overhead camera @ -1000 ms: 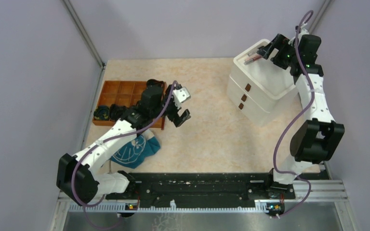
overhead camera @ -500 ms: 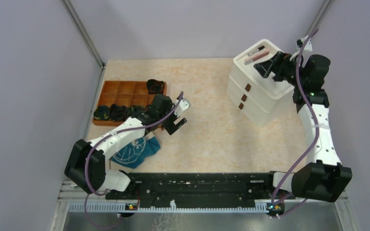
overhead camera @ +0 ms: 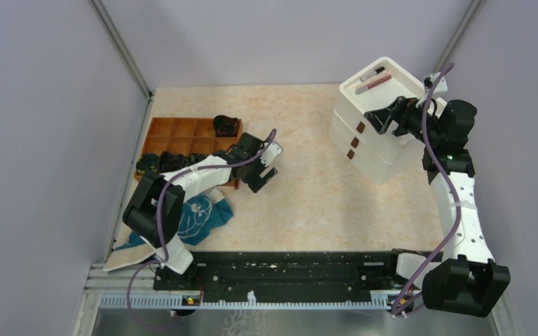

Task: Organize the makeup
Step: Pick up the makeup from the center of the board.

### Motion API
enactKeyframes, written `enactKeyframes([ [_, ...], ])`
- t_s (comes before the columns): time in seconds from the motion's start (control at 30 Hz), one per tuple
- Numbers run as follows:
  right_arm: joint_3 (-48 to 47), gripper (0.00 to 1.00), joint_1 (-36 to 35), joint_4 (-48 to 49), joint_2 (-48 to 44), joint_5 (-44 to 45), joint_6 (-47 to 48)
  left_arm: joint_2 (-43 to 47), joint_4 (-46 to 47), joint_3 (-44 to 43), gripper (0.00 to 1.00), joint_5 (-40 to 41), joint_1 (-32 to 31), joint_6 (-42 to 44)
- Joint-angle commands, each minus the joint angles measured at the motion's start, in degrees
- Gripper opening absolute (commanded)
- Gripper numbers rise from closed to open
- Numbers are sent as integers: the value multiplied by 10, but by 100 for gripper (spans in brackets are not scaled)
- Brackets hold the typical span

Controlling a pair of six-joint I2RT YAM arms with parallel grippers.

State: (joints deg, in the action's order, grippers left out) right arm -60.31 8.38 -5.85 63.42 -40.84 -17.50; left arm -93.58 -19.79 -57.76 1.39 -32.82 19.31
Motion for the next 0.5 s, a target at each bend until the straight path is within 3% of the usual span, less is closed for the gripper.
enactKeyframes([
  [0.0,8,88,-1,39,-26,-9,23,-39,-13,-49,92,4,11,-41],
  [0.47,18,88,-1,43,-34,-6,34,-98,-56,-101,78,-10,36,-84],
])
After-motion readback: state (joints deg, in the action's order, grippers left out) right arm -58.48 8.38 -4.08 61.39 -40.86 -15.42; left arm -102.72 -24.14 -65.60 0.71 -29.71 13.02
